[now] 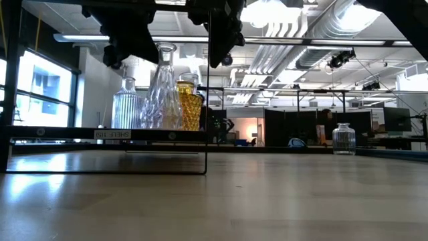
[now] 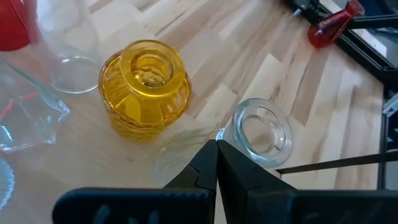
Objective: Sort vases onto shelf
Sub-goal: Put the transparent vase on the shelf
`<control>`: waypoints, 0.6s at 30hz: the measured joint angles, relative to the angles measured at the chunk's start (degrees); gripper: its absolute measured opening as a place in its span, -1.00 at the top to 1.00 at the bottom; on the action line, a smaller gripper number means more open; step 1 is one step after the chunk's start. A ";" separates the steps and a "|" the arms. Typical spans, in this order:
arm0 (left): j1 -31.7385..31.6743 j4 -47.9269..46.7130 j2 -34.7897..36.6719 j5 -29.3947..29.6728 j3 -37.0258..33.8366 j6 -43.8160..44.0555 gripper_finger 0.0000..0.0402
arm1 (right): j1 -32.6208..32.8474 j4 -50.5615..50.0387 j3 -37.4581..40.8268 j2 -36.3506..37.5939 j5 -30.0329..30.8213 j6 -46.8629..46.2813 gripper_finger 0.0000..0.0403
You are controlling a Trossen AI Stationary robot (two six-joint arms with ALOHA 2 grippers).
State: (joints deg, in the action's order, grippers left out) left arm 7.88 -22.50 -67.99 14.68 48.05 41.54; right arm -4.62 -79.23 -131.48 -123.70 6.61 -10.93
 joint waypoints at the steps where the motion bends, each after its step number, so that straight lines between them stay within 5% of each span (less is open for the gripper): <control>1: 0.00 0.20 0.00 -0.11 0.00 0.22 1.00 | -0.01 0.05 0.00 0.00 0.00 0.14 1.00; 18: 0.00 3.27 0.00 -2.17 0.00 1.37 1.00 | -0.61 1.01 0.00 0.00 -0.57 0.76 1.00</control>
State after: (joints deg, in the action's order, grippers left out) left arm 7.88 -19.23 -67.99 12.51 48.05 42.91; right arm -5.23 -78.22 -131.48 -123.70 6.04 -10.17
